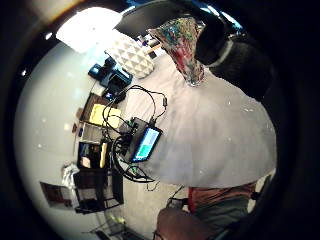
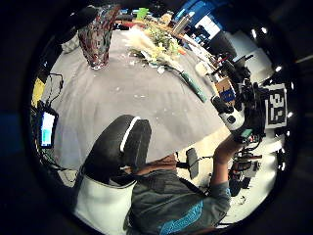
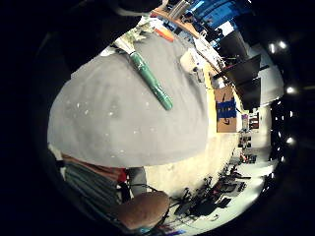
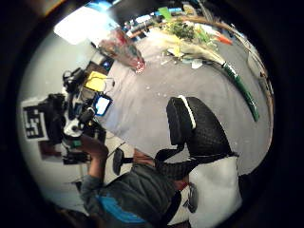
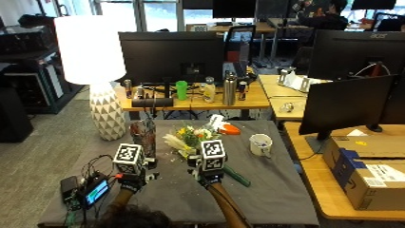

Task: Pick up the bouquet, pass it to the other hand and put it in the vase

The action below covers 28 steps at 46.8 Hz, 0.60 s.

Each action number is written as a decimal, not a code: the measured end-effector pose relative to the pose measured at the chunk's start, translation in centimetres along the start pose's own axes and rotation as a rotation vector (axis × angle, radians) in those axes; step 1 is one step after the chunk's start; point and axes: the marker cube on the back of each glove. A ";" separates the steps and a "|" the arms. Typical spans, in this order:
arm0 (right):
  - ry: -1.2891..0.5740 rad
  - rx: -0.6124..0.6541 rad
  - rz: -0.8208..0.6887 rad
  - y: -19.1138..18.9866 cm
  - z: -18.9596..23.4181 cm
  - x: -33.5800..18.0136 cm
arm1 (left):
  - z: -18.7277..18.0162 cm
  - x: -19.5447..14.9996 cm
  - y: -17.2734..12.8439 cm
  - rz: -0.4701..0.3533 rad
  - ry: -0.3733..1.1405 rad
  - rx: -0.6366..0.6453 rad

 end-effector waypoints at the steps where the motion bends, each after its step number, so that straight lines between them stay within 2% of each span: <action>1: -0.002 0.000 0.000 0.0 0.0 0.0 | 0.0 0.0 0.0 0.001 0.002 0.001; 14: -0.017 -0.015 0.003 0.3 0.0 -0.2 | 0.2 -0.3 0.4 -0.006 0.006 -0.013; 20: -0.009 0.001 -0.011 -1.0 1.3 0.3 | 0.1 -0.1 0.0 0.006 0.021 -0.012; 28: -0.003 -0.013 0.010 0.3 0.1 0.1 | 0.3 0.1 -0.2 0.020 0.019 -0.016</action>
